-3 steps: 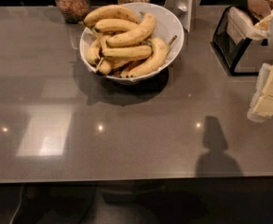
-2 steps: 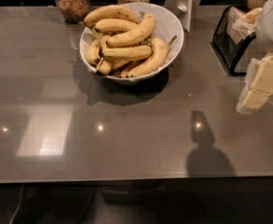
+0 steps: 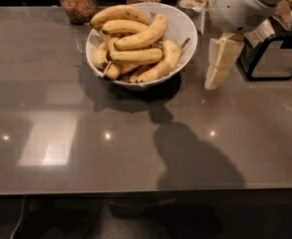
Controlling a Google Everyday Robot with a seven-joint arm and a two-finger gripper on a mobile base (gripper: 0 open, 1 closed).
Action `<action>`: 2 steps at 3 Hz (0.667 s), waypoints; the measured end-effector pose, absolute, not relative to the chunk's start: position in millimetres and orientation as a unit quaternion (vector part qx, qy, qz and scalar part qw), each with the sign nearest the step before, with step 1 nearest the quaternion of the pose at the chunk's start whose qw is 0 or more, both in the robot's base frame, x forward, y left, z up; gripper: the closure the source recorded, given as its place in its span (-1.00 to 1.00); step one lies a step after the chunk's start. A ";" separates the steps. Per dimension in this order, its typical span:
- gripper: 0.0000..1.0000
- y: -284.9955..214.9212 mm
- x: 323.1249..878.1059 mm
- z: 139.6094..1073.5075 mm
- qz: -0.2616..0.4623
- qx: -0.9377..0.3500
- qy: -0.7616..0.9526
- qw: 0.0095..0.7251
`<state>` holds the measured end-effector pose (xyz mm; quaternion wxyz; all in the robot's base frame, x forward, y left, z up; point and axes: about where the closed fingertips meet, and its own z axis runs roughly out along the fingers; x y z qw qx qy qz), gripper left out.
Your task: Pick banana from white bowl
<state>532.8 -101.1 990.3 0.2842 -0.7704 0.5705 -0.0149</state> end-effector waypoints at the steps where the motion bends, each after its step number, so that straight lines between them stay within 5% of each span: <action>1: -1.00 -44.4 567.4 1002.5 -0.017 -0.831 0.474 0.291; 2: -1.00 -50.6 564.4 1000.7 -0.018 -0.824 0.486 0.291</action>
Offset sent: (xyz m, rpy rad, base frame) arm 0.0263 0.0382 0.0053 -0.0259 -0.0394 0.1560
